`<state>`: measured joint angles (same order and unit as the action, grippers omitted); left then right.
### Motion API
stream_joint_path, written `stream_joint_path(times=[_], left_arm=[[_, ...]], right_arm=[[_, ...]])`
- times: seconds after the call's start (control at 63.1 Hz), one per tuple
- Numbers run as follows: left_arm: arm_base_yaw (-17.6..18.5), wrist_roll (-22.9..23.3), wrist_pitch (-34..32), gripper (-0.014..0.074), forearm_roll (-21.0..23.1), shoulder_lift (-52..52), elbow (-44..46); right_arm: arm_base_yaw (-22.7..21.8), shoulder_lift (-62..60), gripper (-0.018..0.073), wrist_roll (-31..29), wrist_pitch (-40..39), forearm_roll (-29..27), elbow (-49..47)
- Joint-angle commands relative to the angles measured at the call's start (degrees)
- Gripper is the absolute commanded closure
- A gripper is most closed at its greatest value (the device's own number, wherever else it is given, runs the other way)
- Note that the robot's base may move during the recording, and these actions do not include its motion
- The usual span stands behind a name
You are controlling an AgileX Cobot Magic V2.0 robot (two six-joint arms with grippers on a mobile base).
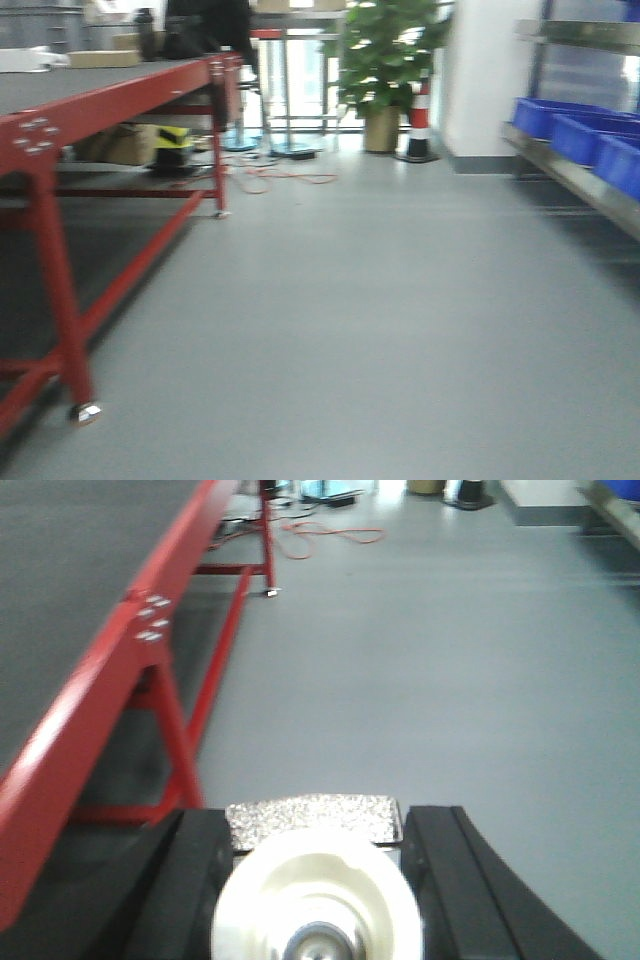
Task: Place valve from conveyor to right shelf box
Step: 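Drive the base to the shelf of blue bins holding both valves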
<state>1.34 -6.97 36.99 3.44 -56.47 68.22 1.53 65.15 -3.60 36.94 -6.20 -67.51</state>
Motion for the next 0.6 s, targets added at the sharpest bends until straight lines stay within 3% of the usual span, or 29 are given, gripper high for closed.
stream_joint_path(times=[0.0, 0.586], left_arm=[[0.0, 0.1, -3.4, 0.0707, 0.3, 0.7, 0.7], [0.0, 0.1, -3.4, 0.0707, 0.3, 0.7, 0.7]], right_arm=[[-0.1, -0.8, 0.0726, -0.5, -4.1, 0.4, -0.5], [-0.1, -0.8, 0.0726, -0.5, -4.1, 0.4, -0.5]])
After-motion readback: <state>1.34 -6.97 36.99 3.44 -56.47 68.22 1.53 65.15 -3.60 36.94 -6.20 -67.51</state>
